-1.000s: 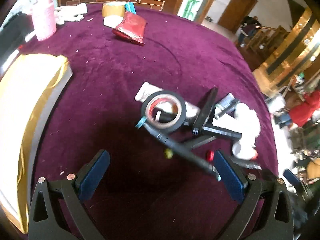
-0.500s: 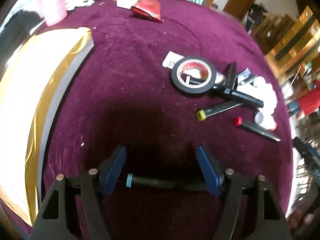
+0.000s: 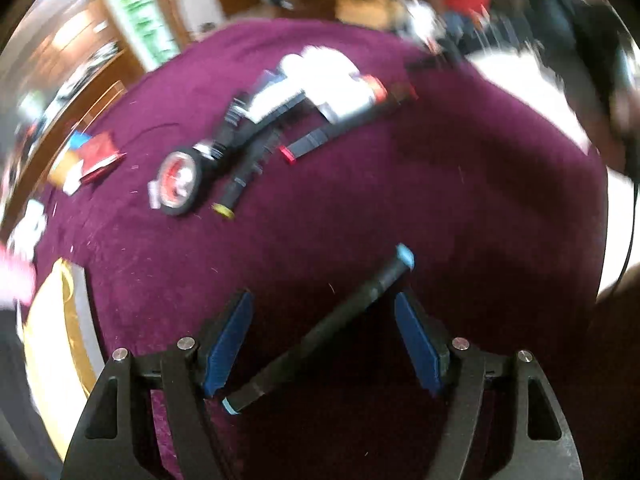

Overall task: Organize objects
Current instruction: 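Grasp the blue-capped black marker from the pile with the left gripper, then grasp the red-capped black marker with the right gripper while the left holds its marker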

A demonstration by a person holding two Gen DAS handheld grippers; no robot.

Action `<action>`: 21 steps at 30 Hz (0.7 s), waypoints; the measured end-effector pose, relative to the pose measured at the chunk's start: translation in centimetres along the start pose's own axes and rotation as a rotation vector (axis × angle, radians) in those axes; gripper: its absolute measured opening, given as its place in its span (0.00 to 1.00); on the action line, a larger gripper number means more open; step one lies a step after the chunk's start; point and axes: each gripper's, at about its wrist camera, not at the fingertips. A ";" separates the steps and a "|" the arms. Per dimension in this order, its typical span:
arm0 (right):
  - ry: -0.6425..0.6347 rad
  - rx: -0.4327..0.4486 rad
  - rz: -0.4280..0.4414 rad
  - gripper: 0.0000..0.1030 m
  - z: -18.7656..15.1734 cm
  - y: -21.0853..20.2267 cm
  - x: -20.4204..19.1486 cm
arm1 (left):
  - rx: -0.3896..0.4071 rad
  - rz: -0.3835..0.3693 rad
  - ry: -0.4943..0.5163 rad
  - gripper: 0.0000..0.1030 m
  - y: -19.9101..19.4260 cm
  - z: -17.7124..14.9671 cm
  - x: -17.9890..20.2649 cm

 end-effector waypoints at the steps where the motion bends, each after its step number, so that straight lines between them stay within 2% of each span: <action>1: 0.006 -0.001 -0.009 0.99 -0.1 0.0 0.3 | -0.021 -0.012 0.034 0.66 0.6 -0.2 0.5; 2: 0.009 -0.004 -0.011 0.99 -0.2 0.0 0.4 | -0.037 -0.022 0.062 0.66 1.1 -0.4 1.2; 3: 0.016 -0.011 -0.015 0.99 -0.2 0.0 0.6 | -0.021 -0.018 0.068 0.63 0.9 -0.4 1.4; 4: 0.022 -0.015 -0.018 0.99 -0.2 0.0 0.8 | -0.029 -0.028 0.062 0.57 1.0 -0.3 1.4; 5: 0.030 -0.018 -0.023 0.99 -0.2 0.0 0.9 | -0.032 -0.059 0.029 0.35 1.0 -0.1 0.9; 8: 0.040 -0.024 -0.030 0.99 -0.2 -0.1 1.0 | -0.024 -0.073 -0.060 0.12 0.9 0.2 -0.2; 12: 0.035 -0.027 -0.028 0.99 -0.3 -0.3 0.5 | -0.004 -0.069 -0.171 0.11 0.6 -0.4 -2.3; 16: 0.045 -0.039 -0.015 0.98 -0.2 -0.2 0.1 | 0.052 -0.052 -0.228 0.14 0.6 -0.8 -2.6; 19: 0.068 -0.045 0.005 0.99 0.3 -0.2 0.1 | 0.093 -0.072 -0.289 0.14 1.0 -0.4 -3.1; 21: 0.084 -0.039 0.027 0.99 0.8 -0.4 0.1 | 0.107 -0.105 -0.367 0.11 0.8 -0.4 -4.0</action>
Point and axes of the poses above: each gripper's, at about its wrist camera, not at the fingertips, and y roughly the way its jaws point, x to its right, z to its top, and after that the axes turned 9 degrees about -z, right-handed
